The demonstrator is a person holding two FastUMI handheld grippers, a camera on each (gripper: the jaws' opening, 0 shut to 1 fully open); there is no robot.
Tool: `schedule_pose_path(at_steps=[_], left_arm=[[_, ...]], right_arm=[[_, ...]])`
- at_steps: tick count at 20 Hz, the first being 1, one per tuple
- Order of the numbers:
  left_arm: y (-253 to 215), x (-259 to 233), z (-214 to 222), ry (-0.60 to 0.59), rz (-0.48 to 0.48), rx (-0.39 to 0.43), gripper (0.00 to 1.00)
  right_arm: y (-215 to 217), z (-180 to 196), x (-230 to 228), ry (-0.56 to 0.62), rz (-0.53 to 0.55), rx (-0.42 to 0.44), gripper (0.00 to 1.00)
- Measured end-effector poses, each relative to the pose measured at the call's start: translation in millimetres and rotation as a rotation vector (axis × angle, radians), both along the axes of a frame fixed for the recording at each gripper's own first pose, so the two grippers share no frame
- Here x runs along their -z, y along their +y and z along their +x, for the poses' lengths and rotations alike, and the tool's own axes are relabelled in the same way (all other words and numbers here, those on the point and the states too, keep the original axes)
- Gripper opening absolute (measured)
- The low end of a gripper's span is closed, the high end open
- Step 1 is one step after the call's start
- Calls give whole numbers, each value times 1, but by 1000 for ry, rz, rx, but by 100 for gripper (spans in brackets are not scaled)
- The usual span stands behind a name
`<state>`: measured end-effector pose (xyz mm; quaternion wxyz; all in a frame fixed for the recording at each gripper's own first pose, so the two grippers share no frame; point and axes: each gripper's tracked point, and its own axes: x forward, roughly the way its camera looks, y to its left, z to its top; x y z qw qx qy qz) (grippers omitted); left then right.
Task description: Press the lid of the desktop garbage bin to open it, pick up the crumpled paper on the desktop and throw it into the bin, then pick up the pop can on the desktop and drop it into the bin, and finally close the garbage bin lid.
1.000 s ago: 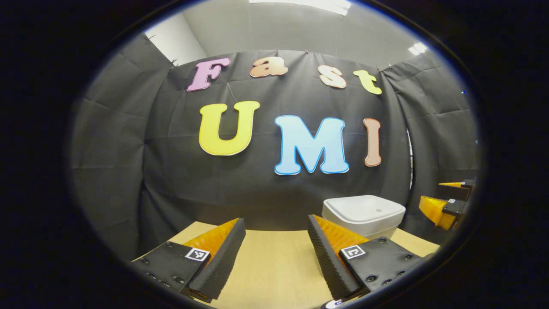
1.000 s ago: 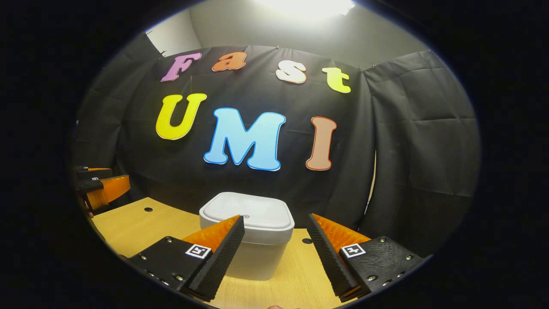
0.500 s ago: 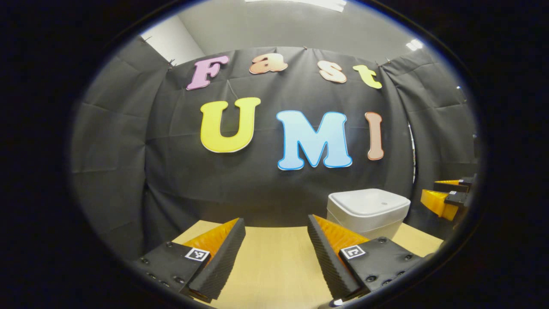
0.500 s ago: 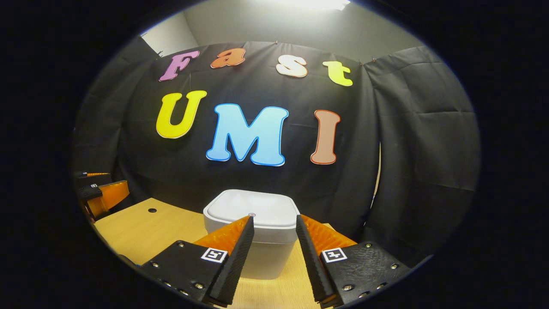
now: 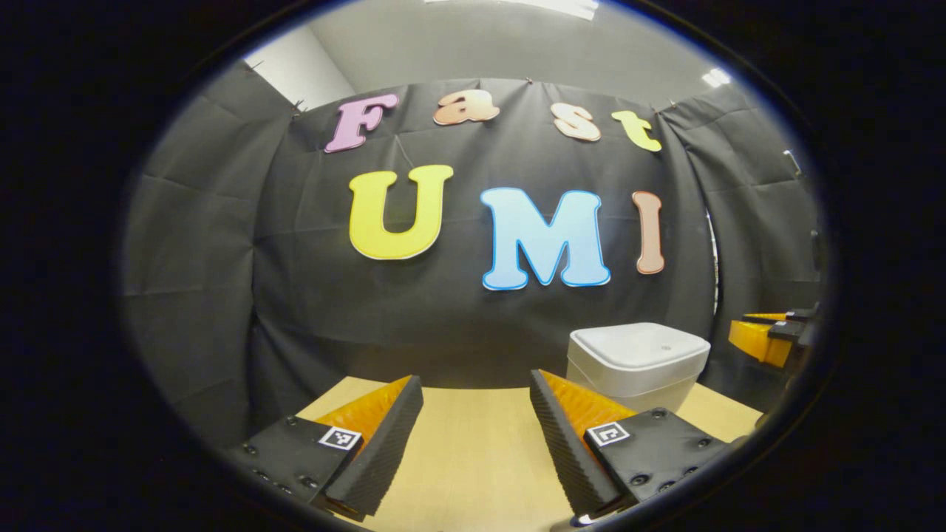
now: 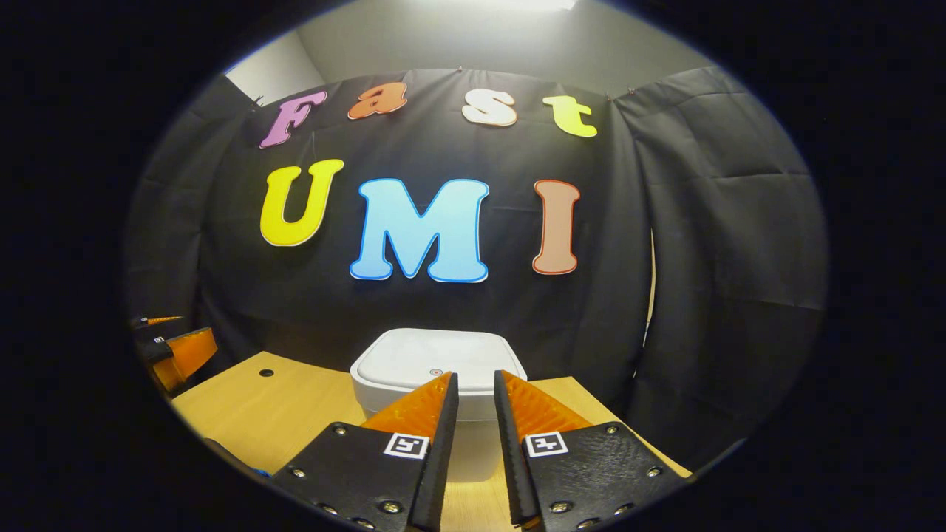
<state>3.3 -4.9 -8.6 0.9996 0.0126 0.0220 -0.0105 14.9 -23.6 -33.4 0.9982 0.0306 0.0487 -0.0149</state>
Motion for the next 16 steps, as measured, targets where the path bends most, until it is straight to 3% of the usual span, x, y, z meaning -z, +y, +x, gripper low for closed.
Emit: schedule_pose_path(at_steps=[1, 3, 6, 7, 16], left_arm=[[0, 0, 0, 1, -1, 0, 96], [-1, 0, 0, 3, -4, -4, 96], [-2, 1, -1, 9, -12, -8, 96], [-2, 0, 0, 11, -13, -11, 96], [4, 1, -3, 19, -3, -47, 96]], right_arm=[[-5, 2, 0, 5, -11, 34, 33], [-3, 2, 0, -2, -4, 19, 5], [-3, 3, 1, -6, -3, 14, 6], [-2, 4, 0, -11, -3, 7, 0], [12, 34, 2, -10, -15, -61, 0]])
